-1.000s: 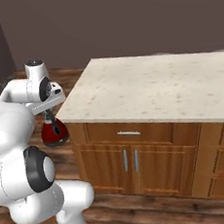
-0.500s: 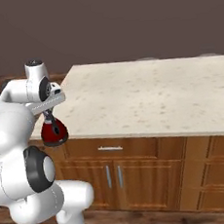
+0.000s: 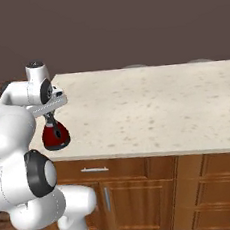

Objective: The kettle is done boiling. Turn off the stove, then wait for 300 timesteps before moving the kettle to the dining table.

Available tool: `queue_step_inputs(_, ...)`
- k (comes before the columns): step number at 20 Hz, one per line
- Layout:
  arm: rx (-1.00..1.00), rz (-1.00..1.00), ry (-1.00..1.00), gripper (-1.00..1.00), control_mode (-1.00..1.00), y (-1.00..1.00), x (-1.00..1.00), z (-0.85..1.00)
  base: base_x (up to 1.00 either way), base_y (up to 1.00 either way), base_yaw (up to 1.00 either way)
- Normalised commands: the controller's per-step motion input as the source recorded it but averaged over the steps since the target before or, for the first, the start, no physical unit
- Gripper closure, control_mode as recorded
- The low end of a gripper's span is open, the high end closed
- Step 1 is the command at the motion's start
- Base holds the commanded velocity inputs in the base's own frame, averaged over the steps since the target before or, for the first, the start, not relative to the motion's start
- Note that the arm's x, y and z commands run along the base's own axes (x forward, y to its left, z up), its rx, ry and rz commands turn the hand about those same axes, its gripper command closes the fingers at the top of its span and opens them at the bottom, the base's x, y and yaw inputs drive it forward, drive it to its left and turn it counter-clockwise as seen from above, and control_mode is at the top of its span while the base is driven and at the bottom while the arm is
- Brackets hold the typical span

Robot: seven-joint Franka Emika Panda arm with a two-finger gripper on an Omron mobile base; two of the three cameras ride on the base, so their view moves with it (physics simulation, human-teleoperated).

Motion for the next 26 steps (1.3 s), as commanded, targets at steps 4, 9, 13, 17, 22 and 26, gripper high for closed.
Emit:
queue_step_inputs(4,0.00,0.00,0.00,1.00,1.00,0.00,0.00,0.00,0.52,-0.30,-0.13)
queue_step_inputs(9,0.00,0.00,0.00,1.00,1.00,0.00,0.00,0.00,0.49,-0.24,-0.11)
queue_step_inputs(13,0.00,0.00,0.00,1.00,1.00,0.00,0.00,0.00,0.30,0.00,-0.07)
queue_step_inputs(17,0.00,0.00,0.00,1.00,1.00,0.00,0.00,0.00,0.19,0.00,-0.01)
queue_step_inputs(22,0.00,0.00,0.00,1.00,1.00,0.00,0.00,0.00,0.11,0.00,0.00)
queue_step_inputs(26,0.00,0.00,0.00,1.00,-1.00,0.00,0.12,0.00,0.00,0.00,0.00)
